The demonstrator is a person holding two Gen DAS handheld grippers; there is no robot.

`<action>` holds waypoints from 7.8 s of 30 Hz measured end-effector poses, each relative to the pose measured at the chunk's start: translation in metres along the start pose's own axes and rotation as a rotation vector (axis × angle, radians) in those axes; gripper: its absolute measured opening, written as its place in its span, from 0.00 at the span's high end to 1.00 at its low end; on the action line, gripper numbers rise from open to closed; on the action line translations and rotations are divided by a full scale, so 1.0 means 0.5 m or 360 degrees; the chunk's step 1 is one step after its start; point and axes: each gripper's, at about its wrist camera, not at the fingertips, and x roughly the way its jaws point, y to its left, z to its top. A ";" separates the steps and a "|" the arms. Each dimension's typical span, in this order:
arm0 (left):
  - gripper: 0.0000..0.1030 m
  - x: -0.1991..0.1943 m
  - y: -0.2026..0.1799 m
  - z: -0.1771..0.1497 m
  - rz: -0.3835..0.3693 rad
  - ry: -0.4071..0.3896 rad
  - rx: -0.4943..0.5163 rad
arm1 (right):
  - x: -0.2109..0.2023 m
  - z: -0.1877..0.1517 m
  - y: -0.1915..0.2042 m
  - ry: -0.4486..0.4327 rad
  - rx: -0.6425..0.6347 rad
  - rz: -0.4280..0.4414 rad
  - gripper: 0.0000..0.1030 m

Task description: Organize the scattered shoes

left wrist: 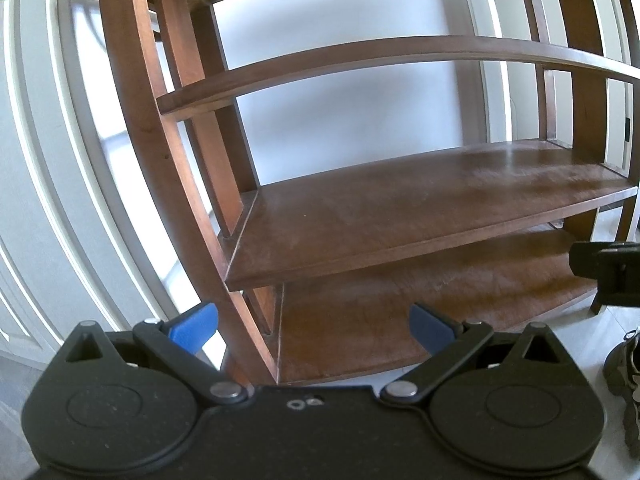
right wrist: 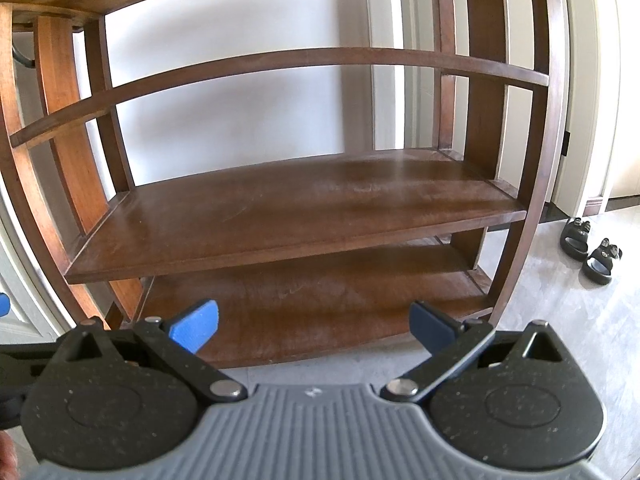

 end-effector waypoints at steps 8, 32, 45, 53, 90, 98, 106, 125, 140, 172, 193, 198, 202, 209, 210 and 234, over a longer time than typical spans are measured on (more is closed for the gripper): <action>0.00 0.015 0.010 -0.018 -0.0002 0.0001 0.0000 | -0.004 0.000 0.007 -0.0004 0.0008 -0.0010 0.00; 0.00 0.003 0.013 -0.008 0.0031 0.0047 0.0020 | -0.003 0.002 0.009 -0.0004 0.0005 0.0002 0.00; 0.00 0.023 0.056 -0.016 0.0120 0.0097 -0.0073 | 0.001 -0.005 0.028 0.0001 -0.0042 0.0014 0.00; 0.00 0.036 0.124 -0.037 0.0246 0.0044 -0.0139 | 0.009 -0.016 0.054 0.0008 -0.0091 0.0040 0.00; 0.07 0.058 0.301 -0.555 0.0289 0.0828 -0.0619 | -0.001 -0.159 0.242 0.0098 -0.0730 0.0378 0.00; 0.67 0.076 0.300 -0.586 0.0174 0.0809 -0.0761 | 0.008 -0.157 0.247 0.0123 -0.0726 0.0420 0.00; 0.78 0.021 0.318 -0.589 0.0102 0.0675 -0.0695 | -0.009 -0.167 0.261 0.0107 -0.0765 0.0528 0.01; 0.81 -0.026 0.560 -0.610 0.0227 0.0895 -0.0212 | -0.006 -0.220 0.307 0.0191 -0.0966 0.0574 0.01; 0.55 -0.038 0.491 -0.587 0.0591 0.0967 -0.0066 | -0.006 -0.231 0.312 0.0183 -0.1002 0.0554 0.01; 0.78 0.148 0.205 -0.528 -0.0380 0.0864 -0.0961 | -0.031 -0.203 0.268 0.0177 -0.0932 0.0603 0.00; 0.88 -0.027 0.481 -0.622 0.0161 0.0913 -0.0606 | -0.049 -0.288 0.358 0.0246 -0.1170 0.0821 0.00; 0.88 0.006 0.516 -0.620 0.0311 0.0879 -0.0436 | -0.061 -0.327 0.385 0.0268 -0.1304 0.0851 0.01; 0.87 0.028 0.517 -0.616 0.0437 0.0841 -0.0313 | -0.063 -0.335 0.389 0.0261 -0.1337 0.0844 0.01; 0.79 0.007 0.509 -0.596 0.0457 0.0804 -0.0383 | -0.049 -0.344 0.393 0.0282 -0.1331 0.0839 0.01; 0.77 0.002 0.503 -0.595 0.0454 0.0798 -0.0385 | -0.046 -0.346 0.395 0.0284 -0.1332 0.0846 0.01; 0.76 -0.062 0.327 -0.677 -0.0131 0.0826 -0.0560 | -0.017 -0.351 0.408 0.0324 -0.1289 0.0861 0.01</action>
